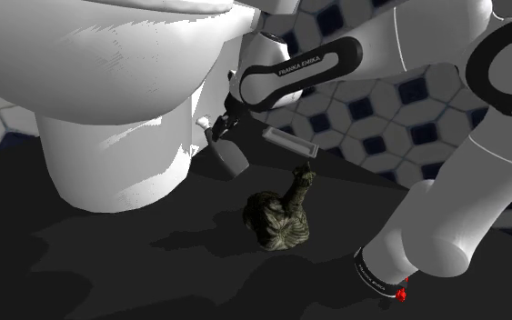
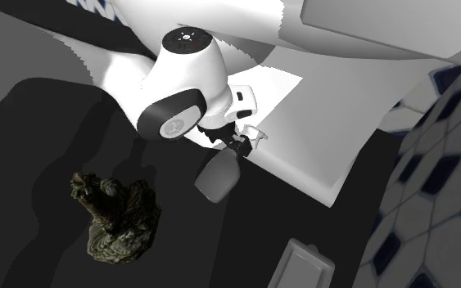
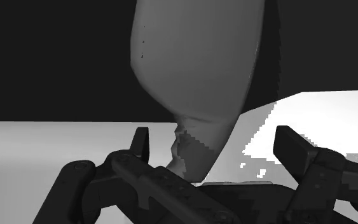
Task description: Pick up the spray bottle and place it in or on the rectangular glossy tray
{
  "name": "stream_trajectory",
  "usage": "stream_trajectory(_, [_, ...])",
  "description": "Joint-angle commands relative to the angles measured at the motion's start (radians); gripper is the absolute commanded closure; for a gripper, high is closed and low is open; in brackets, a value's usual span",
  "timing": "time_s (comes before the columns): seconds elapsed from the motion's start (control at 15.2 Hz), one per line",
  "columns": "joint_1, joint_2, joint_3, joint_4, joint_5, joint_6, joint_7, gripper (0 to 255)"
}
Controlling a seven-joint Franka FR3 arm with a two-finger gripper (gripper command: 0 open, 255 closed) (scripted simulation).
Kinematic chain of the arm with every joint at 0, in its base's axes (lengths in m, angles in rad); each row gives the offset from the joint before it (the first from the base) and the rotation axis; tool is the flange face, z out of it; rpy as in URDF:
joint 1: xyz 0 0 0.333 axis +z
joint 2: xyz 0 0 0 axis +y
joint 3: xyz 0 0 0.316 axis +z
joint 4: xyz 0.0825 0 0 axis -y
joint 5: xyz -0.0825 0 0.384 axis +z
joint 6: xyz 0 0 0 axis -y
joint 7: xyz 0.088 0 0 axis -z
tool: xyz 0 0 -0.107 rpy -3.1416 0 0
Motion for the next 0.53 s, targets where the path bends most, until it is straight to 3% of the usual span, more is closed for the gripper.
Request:
stream_trajectory(0.0, [0.003,0.037,0.007,0.021,0.016,0.029,-0.021,0])
stream_trajectory(0.46, [0.004,0.130,0.014,0.034,0.033,0.108,-0.032,0])
